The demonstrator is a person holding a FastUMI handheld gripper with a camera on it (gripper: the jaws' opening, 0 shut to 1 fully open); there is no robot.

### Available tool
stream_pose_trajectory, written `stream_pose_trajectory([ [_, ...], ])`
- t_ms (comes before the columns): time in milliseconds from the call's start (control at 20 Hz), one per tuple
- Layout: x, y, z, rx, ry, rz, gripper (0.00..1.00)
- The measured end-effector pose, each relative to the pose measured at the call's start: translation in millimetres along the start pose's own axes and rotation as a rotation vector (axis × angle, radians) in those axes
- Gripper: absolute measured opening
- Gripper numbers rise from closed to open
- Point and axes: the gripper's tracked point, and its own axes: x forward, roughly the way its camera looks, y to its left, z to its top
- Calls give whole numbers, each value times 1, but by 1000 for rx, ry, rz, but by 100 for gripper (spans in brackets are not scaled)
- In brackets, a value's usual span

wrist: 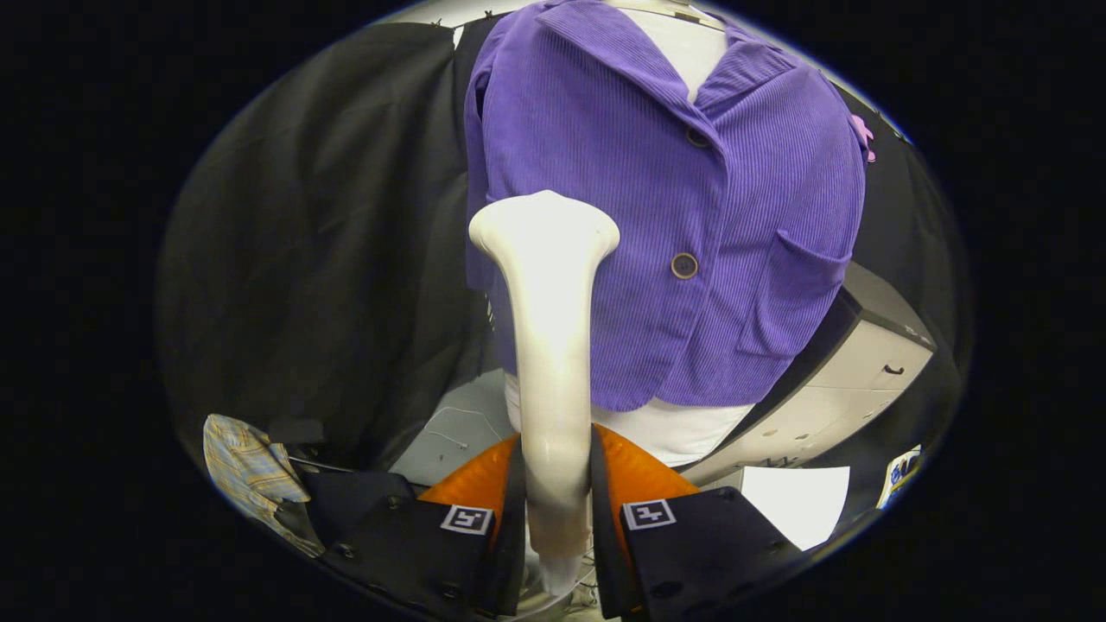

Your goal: Iron the clothes twice with a garment steamer, once on the left side and once on the right side.

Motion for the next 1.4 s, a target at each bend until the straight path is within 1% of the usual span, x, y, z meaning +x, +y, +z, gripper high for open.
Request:
stream_pose_trajectory([
  [400,19,-12,-60,16,106,0,41],
  [700,29,-23,-97,65,167,-10,41],
  [850,26,-34,-114,89,190,-20,42],
  [1050,19,-50,-123,125,194,-24,42],
  [1400,-10,-81,-105,179,159,-47,42],
])
